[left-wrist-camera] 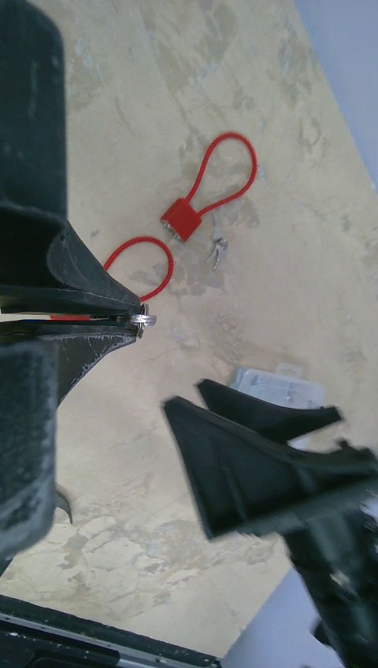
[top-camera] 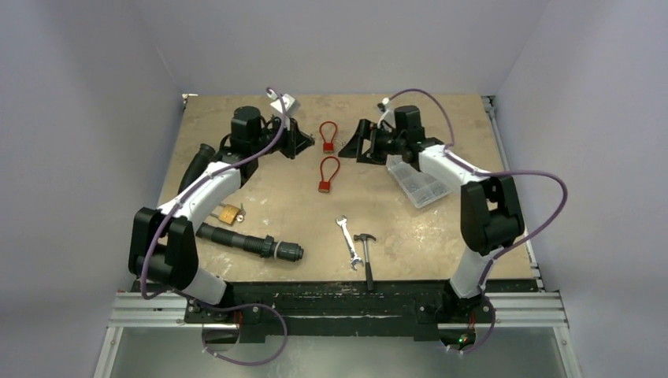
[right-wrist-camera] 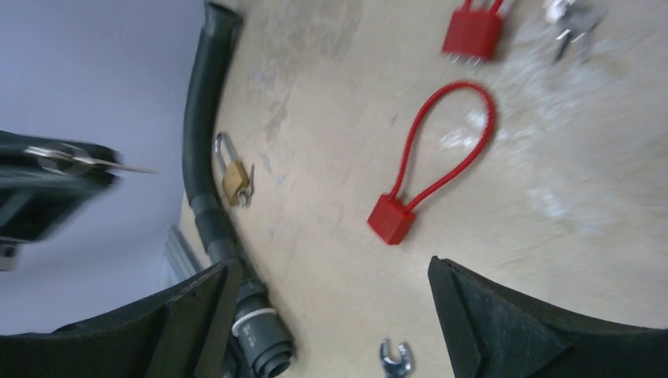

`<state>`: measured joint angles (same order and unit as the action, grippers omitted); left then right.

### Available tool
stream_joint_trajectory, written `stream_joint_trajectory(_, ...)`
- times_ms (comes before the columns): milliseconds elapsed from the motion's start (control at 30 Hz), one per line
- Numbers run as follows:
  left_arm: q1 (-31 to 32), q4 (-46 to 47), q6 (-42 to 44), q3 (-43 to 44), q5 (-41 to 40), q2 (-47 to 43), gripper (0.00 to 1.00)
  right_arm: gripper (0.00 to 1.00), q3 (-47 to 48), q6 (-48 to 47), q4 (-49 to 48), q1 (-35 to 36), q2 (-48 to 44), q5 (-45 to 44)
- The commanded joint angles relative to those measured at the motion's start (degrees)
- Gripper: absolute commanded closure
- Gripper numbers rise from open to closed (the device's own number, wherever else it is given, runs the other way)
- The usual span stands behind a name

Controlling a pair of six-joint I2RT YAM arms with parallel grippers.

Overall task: Lock with the key
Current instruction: Place the lock at the center of the board, then place the key at the center of the board.

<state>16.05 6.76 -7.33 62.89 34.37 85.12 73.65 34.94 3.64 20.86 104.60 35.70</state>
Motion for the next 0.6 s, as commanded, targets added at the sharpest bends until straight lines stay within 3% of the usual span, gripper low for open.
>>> stream_joint_trajectory(0, 4.44, 0.59, 6.89, 1.49, -0.74, 4.22, 1.00, 0.01, -1.50, -6.56, 0.52, -4.19, -6.49, 1.63)
stream_joint_trajectory(200, 10.93, 1.12, 10.31, 3.70, -1.72, 14.32, 1.00, 0.01, -2.79, -10.67, 3.77, -8.57, -10.49, 0.45)
stream_joint_trajectory(567, 14.69, -1.58, 10.70, 13.88, -1.29, 30.48, 1.00, 0.01, -4.65, -11.87, 6.21, -13.12, -13.23, -0.96)
